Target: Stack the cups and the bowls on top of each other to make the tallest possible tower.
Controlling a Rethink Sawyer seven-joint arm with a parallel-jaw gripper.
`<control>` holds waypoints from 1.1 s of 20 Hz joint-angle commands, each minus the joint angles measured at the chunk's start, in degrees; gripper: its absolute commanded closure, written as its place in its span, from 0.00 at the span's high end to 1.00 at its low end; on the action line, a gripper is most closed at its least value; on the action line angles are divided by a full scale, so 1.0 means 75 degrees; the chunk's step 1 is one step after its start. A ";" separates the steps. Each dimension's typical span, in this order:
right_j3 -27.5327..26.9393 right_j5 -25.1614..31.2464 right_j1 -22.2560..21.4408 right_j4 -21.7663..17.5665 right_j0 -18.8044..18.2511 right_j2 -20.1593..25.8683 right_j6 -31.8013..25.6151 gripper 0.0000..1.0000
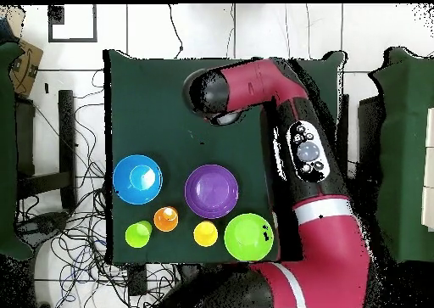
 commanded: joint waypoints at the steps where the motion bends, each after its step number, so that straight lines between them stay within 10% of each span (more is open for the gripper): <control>1: -0.1252 -0.0156 0.0674 -0.0147 0.0582 -0.0413 0.1232 1.00; 12: -0.2155 0.1068 0.0720 0.0423 0.1193 0.0009 0.0199 1.00; 22: 0.1192 -0.0156 -0.1320 0.1334 0.1264 -0.0404 0.0804 1.00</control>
